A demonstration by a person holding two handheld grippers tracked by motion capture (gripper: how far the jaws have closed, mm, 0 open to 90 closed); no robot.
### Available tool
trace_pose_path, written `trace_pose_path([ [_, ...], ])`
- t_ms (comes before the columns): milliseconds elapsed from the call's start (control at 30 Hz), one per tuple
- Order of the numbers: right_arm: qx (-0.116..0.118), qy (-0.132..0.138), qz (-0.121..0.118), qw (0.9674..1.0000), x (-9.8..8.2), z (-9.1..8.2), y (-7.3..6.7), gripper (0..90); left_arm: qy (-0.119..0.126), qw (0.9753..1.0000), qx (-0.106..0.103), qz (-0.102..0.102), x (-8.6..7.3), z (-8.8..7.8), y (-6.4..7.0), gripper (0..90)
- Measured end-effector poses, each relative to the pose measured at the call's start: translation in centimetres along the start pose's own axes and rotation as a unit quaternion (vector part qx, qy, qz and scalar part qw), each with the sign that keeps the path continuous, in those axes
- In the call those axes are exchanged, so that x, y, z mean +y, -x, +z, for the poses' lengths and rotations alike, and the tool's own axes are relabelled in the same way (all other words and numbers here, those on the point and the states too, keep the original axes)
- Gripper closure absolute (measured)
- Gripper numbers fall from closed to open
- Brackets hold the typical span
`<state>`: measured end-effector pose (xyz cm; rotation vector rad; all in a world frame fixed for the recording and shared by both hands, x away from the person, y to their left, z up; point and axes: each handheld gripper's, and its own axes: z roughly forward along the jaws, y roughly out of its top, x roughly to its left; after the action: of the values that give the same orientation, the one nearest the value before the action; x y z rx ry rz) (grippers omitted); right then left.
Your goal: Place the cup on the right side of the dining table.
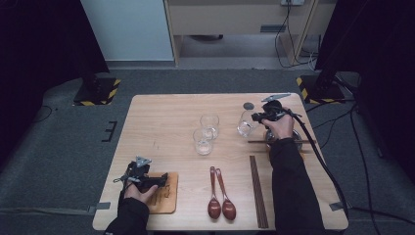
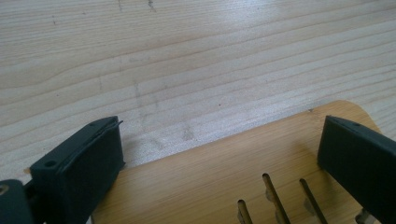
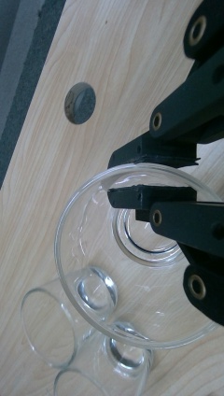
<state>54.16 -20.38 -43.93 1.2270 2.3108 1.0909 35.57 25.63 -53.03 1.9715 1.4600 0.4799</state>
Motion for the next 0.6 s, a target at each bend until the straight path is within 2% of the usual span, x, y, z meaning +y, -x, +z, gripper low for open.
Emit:
trace_pose_path([
  [300,-0.021,-0.021,0.008,0.9995,-1.4,0.3,1.7,81.6,0.000,1.0000,0.000,0.000,0.0,0.0,0.0,0.0],
  [600,-0.042,-0.033,0.012,0.9985,-1.8,0.8,2.1,81.7,0.000,1.0000,0.000,0.000,0.0,0.0,0.0,0.0],
])
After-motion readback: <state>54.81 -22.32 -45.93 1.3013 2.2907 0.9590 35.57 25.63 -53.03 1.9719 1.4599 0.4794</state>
